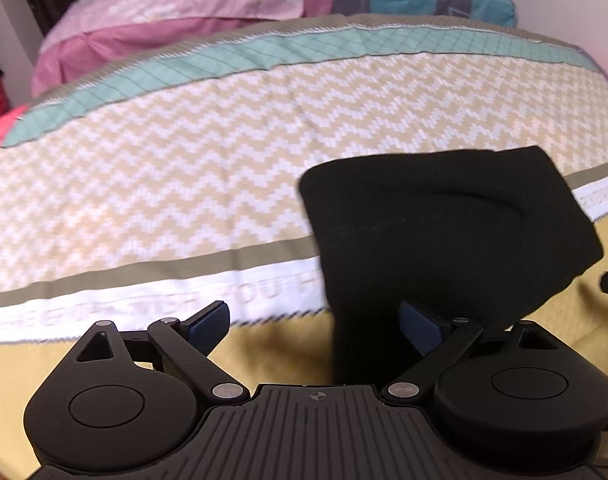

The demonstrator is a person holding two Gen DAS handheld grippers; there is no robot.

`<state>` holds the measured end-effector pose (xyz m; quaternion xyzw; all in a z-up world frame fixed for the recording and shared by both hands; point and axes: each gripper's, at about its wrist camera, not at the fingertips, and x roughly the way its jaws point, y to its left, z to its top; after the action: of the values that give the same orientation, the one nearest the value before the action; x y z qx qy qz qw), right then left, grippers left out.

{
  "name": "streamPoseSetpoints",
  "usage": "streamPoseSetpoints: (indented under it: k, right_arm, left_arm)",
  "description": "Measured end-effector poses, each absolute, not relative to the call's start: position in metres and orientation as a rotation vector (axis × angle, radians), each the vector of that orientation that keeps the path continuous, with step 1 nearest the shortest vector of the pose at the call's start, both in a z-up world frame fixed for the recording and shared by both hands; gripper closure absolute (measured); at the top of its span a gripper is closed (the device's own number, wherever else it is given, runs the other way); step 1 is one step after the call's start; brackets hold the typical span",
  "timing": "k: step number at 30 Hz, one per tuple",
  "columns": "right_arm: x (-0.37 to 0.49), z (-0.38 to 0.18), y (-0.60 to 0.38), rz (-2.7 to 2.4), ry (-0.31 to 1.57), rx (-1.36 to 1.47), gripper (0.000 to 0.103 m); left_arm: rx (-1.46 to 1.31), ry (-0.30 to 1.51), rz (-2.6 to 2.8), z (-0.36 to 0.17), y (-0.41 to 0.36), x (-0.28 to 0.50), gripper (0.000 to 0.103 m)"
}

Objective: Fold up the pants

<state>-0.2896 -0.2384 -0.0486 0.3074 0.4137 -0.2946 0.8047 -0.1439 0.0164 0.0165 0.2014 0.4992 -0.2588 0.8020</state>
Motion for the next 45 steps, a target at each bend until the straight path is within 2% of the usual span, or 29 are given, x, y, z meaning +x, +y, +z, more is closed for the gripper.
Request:
streamPoseSetpoints:
  k: [13,45]
  right_arm:
    - [-0.285,-0.044,-0.188,-0.543,0.944,0.537,0.009]
    - [-0.279,-0.035,-0.161,-0.454,0.967,0.389,0.008]
  left_arm:
    - [0.461,1.091,-0.478,0.02,0.043,-0.171,0.0]
    - [0.517,1.13,-0.452,-0.003,0.023,-0.185,0.0]
